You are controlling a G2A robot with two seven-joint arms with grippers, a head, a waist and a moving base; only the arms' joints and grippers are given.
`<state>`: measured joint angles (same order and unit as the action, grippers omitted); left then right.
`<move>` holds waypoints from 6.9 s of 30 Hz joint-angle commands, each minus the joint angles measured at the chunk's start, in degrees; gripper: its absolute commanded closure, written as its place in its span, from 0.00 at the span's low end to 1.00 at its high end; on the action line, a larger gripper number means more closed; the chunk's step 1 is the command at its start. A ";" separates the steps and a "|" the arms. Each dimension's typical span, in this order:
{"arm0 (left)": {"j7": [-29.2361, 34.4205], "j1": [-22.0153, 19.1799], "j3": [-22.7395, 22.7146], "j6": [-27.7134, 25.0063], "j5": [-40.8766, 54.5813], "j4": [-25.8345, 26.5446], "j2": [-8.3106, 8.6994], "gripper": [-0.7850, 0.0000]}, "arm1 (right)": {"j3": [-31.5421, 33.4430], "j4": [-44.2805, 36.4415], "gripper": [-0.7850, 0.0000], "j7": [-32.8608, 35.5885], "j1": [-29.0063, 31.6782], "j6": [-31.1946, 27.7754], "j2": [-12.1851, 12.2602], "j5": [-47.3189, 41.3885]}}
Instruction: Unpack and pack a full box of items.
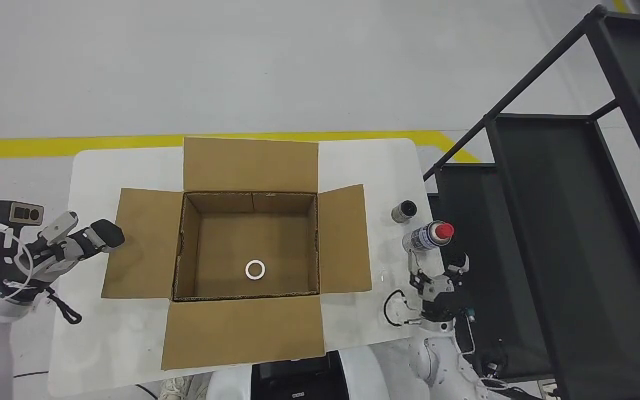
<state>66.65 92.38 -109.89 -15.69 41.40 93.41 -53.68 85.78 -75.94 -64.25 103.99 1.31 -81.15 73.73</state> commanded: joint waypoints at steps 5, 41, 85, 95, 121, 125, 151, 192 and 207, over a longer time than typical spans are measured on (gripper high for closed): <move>0.00 0.00 0.00 0.00 0.00 0.00 0.00 0.00 | 1.44 -14.37 0.00 5.52 9.52 -2.90 0.71 2.64; 0.00 0.00 0.00 0.00 0.00 0.00 0.00 0.00 | -5.64 -54.39 0.00 78.77 2.11 -30.72 4.30 6.91; 0.00 0.00 0.00 0.00 0.00 0.00 0.00 0.00 | -16.64 -54.55 0.00 104.51 -9.12 -23.95 4.11 1.36; 0.00 0.00 0.00 0.00 0.00 0.00 0.00 0.00 | -29.36 -47.51 0.00 114.79 -20.44 -13.71 2.34 -1.42; 0.00 0.00 0.00 0.00 0.00 0.00 0.00 0.00 | -40.19 -35.03 0.00 120.65 -33.22 0.51 -1.38 -8.41; 0.00 0.00 0.00 0.00 0.00 0.00 0.00 0.00 | -40.12 -34.81 0.00 120.47 -33.10 0.71 -1.38 -8.49; 0.00 0.00 0.00 0.00 0.00 0.00 0.00 0.00 | -44.06 -6.56 0.00 125.11 -47.60 27.42 -6.94 -19.08; 0.00 0.00 0.00 0.00 0.00 0.00 0.00 0.00 | -46.38 -6.53 0.00 126.36 -45.70 30.17 -7.39 -15.39; 0.00 0.00 0.00 0.00 0.00 0.00 0.00 0.00 | -46.38 -6.53 0.00 126.36 -45.70 30.17 -7.39 -15.39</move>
<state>66.65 92.38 -109.89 -15.69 41.40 93.41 -53.68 39.39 -82.46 62.11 58.29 31.49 -88.54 58.34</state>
